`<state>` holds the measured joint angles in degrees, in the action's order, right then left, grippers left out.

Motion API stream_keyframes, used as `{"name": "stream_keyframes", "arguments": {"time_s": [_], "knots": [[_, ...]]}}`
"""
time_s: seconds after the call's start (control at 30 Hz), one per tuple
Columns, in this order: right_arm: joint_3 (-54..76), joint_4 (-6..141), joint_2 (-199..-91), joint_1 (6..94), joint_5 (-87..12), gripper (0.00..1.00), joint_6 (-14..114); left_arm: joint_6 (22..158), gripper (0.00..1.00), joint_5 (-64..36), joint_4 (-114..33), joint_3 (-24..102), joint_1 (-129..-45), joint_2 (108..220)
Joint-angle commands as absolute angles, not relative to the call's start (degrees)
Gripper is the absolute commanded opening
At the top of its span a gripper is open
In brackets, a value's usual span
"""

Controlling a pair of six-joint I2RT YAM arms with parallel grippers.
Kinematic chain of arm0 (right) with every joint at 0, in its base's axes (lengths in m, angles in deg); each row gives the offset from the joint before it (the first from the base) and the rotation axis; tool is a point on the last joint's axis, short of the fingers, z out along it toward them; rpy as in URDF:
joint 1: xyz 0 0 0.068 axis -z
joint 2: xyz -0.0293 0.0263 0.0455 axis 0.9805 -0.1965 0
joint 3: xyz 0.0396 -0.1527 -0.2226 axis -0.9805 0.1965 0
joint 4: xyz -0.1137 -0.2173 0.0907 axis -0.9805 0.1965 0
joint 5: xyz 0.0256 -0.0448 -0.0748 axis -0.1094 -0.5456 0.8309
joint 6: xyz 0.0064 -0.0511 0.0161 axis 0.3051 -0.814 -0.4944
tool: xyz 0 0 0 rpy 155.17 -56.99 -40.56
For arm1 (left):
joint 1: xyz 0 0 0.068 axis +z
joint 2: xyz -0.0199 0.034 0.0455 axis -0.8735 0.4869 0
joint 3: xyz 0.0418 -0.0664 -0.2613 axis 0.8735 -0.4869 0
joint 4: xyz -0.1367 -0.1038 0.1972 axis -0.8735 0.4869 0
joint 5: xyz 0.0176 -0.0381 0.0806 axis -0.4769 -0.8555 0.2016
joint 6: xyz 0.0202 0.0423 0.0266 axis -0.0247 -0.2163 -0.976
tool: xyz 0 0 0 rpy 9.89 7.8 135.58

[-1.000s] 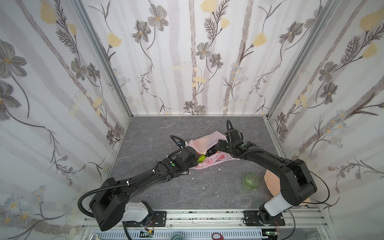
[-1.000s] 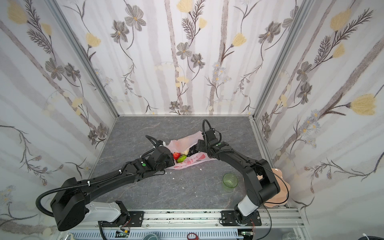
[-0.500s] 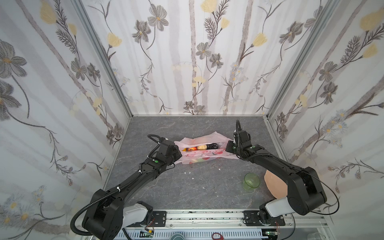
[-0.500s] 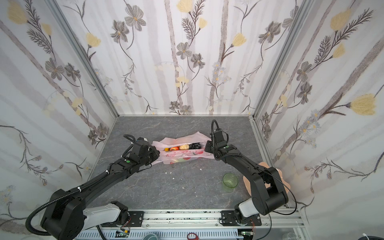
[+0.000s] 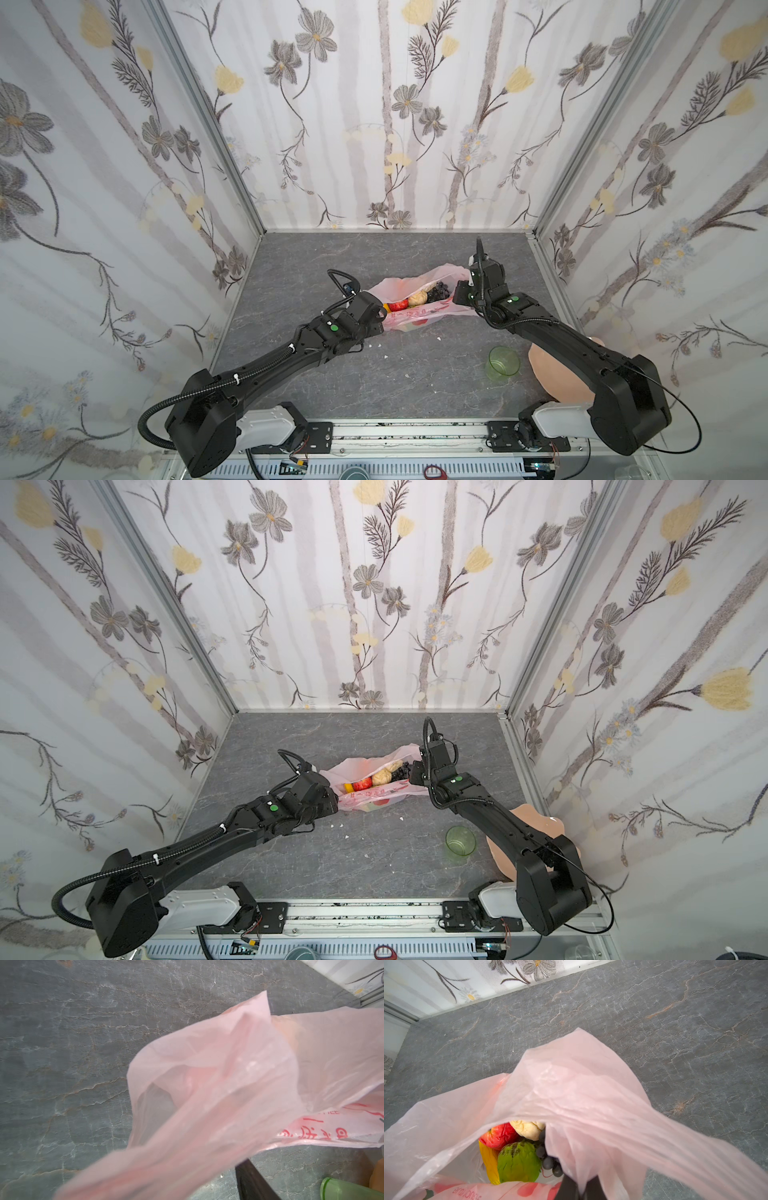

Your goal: Take the fake fruits out of the plastic bag

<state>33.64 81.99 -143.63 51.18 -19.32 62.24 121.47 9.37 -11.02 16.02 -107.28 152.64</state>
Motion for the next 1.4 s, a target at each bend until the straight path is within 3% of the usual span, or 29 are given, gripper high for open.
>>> {"name": "stream_keyframes", "arguments": {"time_s": [0.0,0.2,0.33,0.7,0.93,1.1,1.23,1.37], "knots": [[32.43,81.71,-143.07,50.60,-17.84,0.00,61.48,122.68,0.62,17.83,-5.71,19.29,-111.30,152.33],[31.71,81.94,-142.63,49.59,-17.23,0.00,61.30,107.77,0.70,27.00,-5.84,29.09,-120.00,158.44],[32.05,82.05,-141.95,49.59,-16.94,0.00,61.27,98.21,0.72,24.81,-6.61,31.95,-120.63,162.51],[34.13,81.62,-140.75,49.58,-16.56,0.00,61.26,92.23,0.47,10.78,-6.51,35.56,-117.17,172.29],[34.61,81.41,-140.17,49.52,-16.77,0.00,61.12,98.24,0.44,16.50,-7.49,36.89,-110.39,174.70],[34.14,81.88,-140.52,49.03,-16.88,0.00,60.73,98.78,0.47,17.50,-9.10,44.85,-107.46,179.86],[34.69,82.27,-140.26,48.57,-16.37,0.00,60.52,99.90,0.61,21.74,-8.75,48.59,-106.79,183.88],[35.32,82.54,-139.73,48.58,-16.17,0.00,60.43,101.59,0.68,24.85,-8.07,49.01,-105.39,185.27]]}}
